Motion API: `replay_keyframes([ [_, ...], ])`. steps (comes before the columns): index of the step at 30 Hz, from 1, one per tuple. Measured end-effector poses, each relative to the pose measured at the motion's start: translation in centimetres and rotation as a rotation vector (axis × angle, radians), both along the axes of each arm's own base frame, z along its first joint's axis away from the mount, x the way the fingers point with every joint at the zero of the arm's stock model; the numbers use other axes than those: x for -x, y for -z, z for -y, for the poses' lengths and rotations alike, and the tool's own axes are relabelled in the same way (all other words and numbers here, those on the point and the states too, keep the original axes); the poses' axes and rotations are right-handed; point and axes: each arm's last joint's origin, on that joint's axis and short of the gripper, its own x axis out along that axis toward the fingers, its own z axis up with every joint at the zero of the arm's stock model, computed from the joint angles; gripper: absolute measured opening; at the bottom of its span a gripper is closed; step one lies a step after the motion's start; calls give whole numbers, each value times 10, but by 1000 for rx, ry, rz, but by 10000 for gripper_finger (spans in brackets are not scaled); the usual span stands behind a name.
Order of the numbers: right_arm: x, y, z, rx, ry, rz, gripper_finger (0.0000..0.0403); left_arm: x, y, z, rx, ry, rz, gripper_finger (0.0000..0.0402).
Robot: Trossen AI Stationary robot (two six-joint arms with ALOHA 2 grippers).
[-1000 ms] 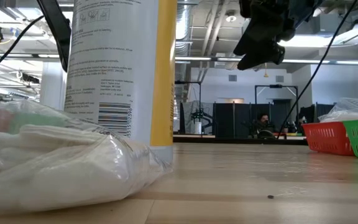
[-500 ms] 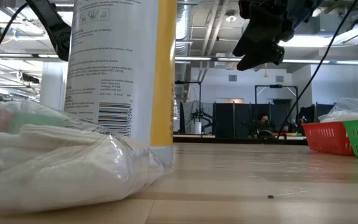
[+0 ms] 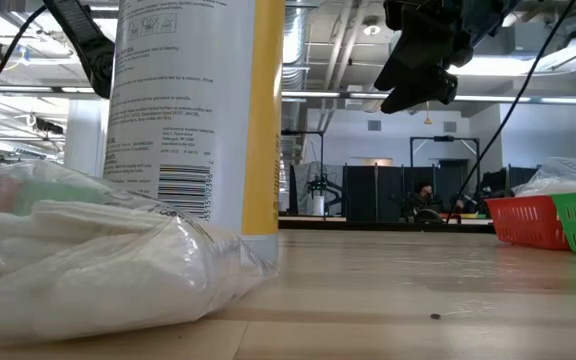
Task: Pick & Place Travel size toiletries
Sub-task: Put the bottom gray deodorant into the right green bin
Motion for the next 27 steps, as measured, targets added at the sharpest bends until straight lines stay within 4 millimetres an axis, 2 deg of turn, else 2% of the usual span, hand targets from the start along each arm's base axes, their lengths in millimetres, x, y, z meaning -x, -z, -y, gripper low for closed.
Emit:
replay_keyframes([
  [14,0,0,0,-2,-1,0,216,2,5,1,25,-10,-45,385],
  [24,0,0,0,-2,-1,0,216,17,26,6,71,-40,-74,385],
  [27,0,0,0,-2,-1,0,216,15,31,5,75,-26,-74,385],
])
